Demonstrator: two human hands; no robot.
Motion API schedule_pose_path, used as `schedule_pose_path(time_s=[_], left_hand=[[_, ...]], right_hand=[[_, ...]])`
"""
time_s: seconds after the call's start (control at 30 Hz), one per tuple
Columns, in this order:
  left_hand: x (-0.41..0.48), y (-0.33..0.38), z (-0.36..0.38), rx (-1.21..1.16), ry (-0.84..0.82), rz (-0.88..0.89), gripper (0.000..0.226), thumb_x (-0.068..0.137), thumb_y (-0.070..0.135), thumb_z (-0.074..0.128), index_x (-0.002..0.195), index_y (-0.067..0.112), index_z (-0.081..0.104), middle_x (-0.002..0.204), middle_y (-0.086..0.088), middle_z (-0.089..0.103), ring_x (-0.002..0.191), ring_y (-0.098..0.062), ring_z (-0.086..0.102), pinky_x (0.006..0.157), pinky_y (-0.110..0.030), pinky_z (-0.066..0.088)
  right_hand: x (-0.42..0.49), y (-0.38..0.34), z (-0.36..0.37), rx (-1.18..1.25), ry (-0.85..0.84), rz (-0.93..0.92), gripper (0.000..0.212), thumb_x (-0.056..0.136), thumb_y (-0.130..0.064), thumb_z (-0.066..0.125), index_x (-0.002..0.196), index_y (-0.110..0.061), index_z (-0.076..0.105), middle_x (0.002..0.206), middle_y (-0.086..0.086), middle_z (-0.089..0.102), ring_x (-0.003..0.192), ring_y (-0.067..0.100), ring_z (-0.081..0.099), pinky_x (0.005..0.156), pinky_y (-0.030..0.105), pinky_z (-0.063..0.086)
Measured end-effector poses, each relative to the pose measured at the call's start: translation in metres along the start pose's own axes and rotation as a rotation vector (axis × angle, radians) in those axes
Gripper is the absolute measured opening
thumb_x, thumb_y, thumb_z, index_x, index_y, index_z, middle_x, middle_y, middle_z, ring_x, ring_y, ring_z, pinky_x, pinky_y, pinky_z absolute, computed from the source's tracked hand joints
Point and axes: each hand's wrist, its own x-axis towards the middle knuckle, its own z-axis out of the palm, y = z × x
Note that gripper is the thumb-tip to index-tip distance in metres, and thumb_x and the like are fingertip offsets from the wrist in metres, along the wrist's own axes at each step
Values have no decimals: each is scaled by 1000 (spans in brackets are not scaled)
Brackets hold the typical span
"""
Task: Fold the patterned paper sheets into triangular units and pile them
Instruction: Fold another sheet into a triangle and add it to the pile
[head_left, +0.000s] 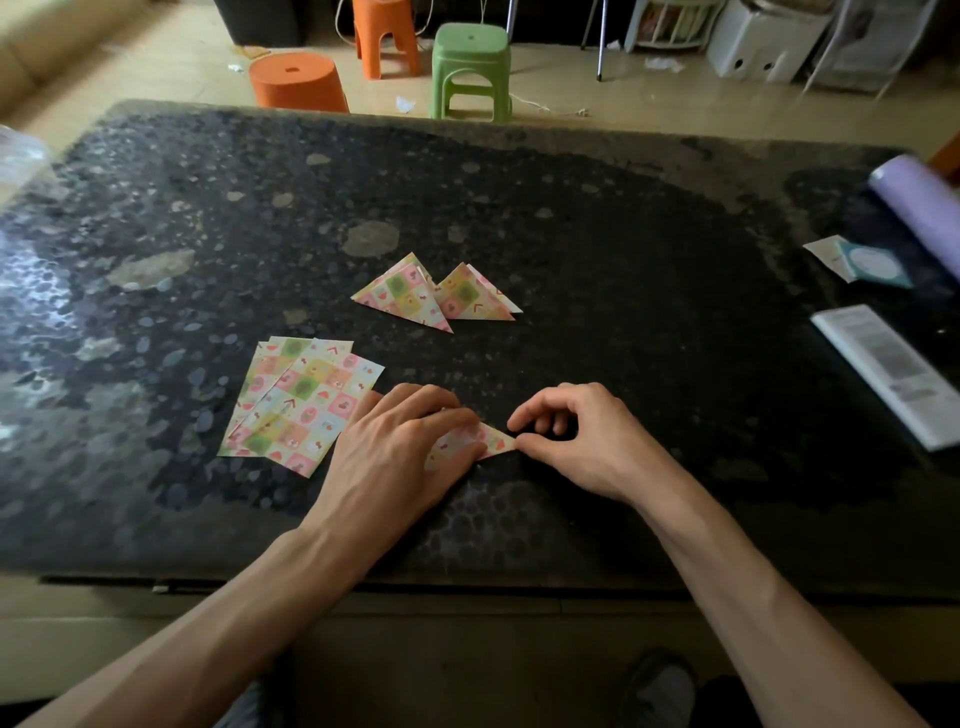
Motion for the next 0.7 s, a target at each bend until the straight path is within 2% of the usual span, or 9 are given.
schedule_pose_path(time_s=[0.17,0.33,0.5,0.7], left_hand=[[0,0,0,10,-5,-3,39,94,57,55,114,30,77,119,12,67,114,-10,59,89,-31,44],[0,1,-1,13,-6,-2,37,96,56,56,114,31,76,120,13,67,115,-9,58,89,-31,44],[0,1,0,11,-7,4,36,96,55,56,115,31,76,121,12,67,115,-10,59,89,-32,45],[0,0,1,11,2,6,35,96,55,58,114,30,76,120,11,67,114,-11,60,88,-33,47]], right_hand=[[2,-1,2,-16,19,15,14,88,-27,81,93,-38,72,90,-12,64,85,6,61,68,17,43],[1,0,0,5,-10,12,12,90,-28,79,94,-38,73,95,-11,63,88,8,60,69,17,43],[1,0,1,-10,-12,0,9,89,-35,79,96,-38,74,98,-12,60,87,8,58,68,19,42],[3,-1,9,-45,42,-10,11,87,-43,80,89,-39,70,97,-13,56,86,5,55,68,19,39]])
